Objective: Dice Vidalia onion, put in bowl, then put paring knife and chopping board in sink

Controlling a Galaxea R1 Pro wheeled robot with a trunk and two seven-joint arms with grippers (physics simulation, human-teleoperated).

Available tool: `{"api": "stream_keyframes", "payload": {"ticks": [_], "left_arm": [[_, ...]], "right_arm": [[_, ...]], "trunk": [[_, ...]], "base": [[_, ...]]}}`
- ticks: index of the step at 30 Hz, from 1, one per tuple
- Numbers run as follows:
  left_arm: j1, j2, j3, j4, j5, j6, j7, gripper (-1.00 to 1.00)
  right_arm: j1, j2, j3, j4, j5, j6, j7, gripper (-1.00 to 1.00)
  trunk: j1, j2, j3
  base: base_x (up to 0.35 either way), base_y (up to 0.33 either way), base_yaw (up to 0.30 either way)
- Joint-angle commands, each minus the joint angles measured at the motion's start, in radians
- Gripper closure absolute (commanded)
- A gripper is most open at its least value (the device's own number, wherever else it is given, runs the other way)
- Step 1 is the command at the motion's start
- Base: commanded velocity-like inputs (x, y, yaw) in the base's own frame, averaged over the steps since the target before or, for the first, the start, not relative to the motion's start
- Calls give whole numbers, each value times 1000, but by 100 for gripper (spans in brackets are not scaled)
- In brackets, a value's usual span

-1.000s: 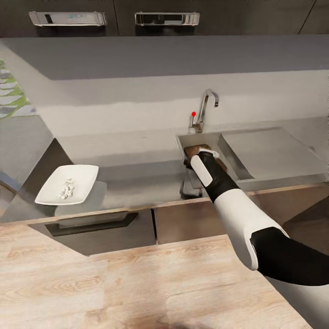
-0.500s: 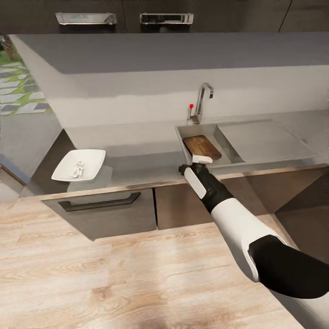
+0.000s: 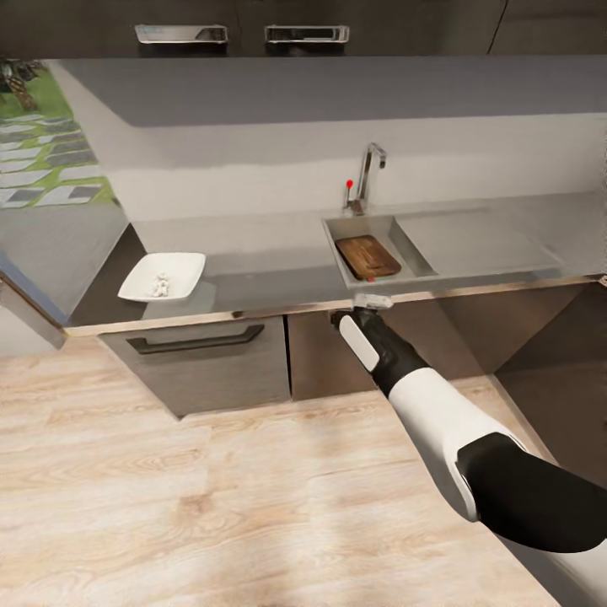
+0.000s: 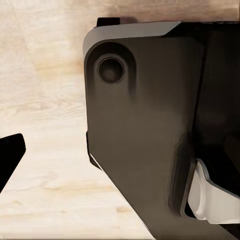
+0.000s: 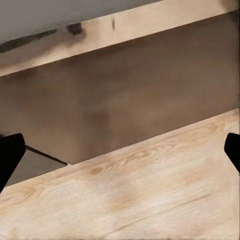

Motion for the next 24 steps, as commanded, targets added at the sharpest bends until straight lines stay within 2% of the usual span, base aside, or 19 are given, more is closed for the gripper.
{"api": "stream_keyframes", "payload": {"ticks": [1,3,5,6,7,8,9,10,11,13,14,15,17,18,20,21,24], "left_arm": [[-2,-1,-9,4,9,-8,1,-100],[-2,-1,-9,4,9,-8,1,-100],[-2,0,-8,4,9,-8,1,-100],[-2,0,-8,4,9,-8,1,-100],[-2,0,-8,3,9,-8,1,-100],[-2,0,-8,3,9,-8,1,-100],[-2,0,-8,3,9,-8,1,-100],[-2,-1,-8,2,9,-8,1,-100],[-2,-2,-7,1,9,-9,1,-100],[-2,-1,-7,-1,10,-9,3,-100],[-2,1,-6,-2,13,-10,4,-100],[-2,7,-5,-3,22,-10,5,-100],[-2,28,-4,-7,37,-13,5,-100],[-1,44,-3,-17,44,-17,5,-100],[0,69,-3,-47,48,-26,5,-100],[-1,82,-3,-84,49,-34,5,-100],[0,98,-3,-146,50,-47,6,-100]], "right_arm": [[-1,0,2,14,-5,-9,-7,-100],[-1,0,2,68,-5,-57,5,-100],[-1,0,3,179,-3,-159,61,-100],[-1,0,3,301,17,-260,137,-100],[-1,0,3,374,36,-319,184,-100],[3,0,4,481,74,-422,264,-100],[24,0,4,522,104,-493,315,-100],[68,0,4,547,131,-559,358,-100],[163,-9,4,567,170,-642,404,-100],[306,-40,3,580,230,-746,441,-100],[350,-49,3,583,247,-788,450,-100],[422,-59,3,586,264,-856,465,-100],[526,-71,3,587,278,-952,489,-100],[599,-95,3,588,283,-1026,507,-100],[680,-143,4,589,289,-1124,541,-100],[734,-182,4,590,291,-1188,582,-100],[814,-241,3,590,290,-1276,689,-100]], "trunk": [[0,-2,-2],[0,-2,-2],[0,-2,-2],[0,-2,-2],[0,-2,-2],[0,-2,-2],[0,-2,-2],[0,-2,-2],[0,-2,-2],[0,-2,-2],[0,-2,-2],[0,-2,-2],[0,-2,-2],[0,-2,-2],[0,-2,-2],[0,-2,-2],[0,-2,-2]], "base": [[-186,0,0],[-97,0,0],[-32,0,0],[-10,0,0],[-7,0,0],[-3,0,0],[-2,0,0],[-1,0,0],[0,0,0],[0,0,0],[0,0,0],[0,0,0],[0,0,0],[0,0,0],[0,0,0],[0,0,0],[0,0,0]]}}
